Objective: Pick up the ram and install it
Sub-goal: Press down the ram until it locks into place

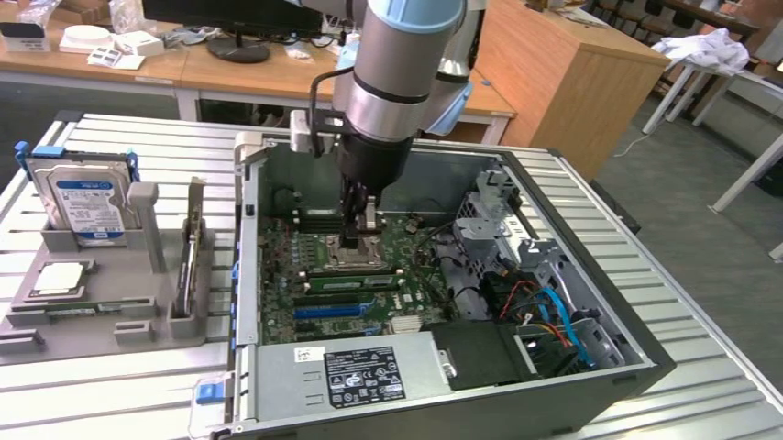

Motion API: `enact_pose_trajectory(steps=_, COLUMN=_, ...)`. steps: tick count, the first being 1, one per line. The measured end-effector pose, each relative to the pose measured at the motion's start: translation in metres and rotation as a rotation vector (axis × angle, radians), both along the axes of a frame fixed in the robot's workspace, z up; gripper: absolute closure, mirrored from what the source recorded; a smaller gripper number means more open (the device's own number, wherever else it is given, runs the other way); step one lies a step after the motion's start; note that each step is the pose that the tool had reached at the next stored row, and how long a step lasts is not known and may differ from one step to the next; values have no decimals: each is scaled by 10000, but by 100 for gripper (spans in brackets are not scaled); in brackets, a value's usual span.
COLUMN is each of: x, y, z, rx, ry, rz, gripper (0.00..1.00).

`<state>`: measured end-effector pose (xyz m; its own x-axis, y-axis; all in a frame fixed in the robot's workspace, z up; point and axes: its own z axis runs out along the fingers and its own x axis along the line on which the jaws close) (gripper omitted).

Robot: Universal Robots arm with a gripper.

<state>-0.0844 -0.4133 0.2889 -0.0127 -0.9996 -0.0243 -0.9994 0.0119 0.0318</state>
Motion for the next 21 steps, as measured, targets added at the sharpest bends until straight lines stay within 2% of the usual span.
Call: enact_pose_trajectory(steps=21, x=0, y=0, z=333, rx=-1, ry=0, rz=-1, gripper=89)
